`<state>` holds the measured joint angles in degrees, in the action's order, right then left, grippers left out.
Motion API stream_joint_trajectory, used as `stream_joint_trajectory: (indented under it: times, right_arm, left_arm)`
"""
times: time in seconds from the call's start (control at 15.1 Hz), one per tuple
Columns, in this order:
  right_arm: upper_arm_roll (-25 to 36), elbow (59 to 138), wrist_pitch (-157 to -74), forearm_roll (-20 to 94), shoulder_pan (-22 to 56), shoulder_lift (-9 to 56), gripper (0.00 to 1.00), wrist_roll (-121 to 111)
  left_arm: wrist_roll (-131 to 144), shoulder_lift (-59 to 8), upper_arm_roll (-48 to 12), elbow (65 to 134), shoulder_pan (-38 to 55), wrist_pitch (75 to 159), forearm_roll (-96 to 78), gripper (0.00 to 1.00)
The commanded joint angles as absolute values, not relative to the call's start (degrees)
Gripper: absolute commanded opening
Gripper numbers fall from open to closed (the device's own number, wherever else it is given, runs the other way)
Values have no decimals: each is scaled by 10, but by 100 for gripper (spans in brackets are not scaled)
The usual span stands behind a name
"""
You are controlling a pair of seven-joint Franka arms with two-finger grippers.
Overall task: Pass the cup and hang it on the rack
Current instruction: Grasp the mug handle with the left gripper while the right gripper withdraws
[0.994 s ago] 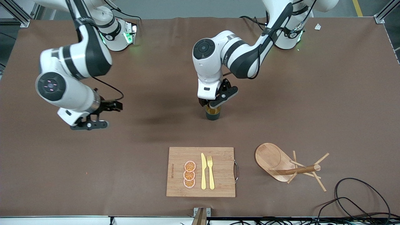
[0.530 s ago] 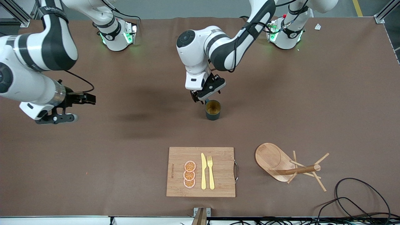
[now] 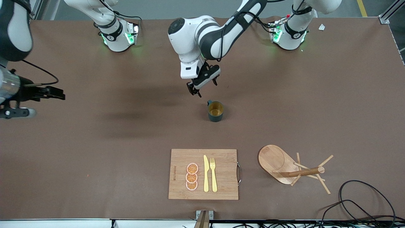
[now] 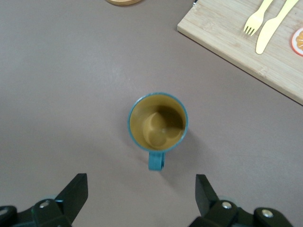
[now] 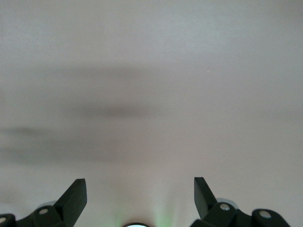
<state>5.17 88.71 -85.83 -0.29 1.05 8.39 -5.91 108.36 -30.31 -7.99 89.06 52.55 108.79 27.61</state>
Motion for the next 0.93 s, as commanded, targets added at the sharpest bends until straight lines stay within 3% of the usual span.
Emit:
stream_joint_trajectory:
  times: [0.0, 0.53, 0.86]
  right_arm:
    - [40, 859, -847, -14, -14, 90, 100, -62]
    - [40, 839, -842, -5, -13, 100, 100, -59]
    - [38, 840, -841, -4, -10, 93, 100, -62]
  left_arm:
    - [1178, -325, -77, 890, 554, 1080, 342, 100]
    - [1306, -389, -77, 916, 584, 1080, 484, 99]
    - [1383, -417, -77, 916, 584, 1110, 551, 90]
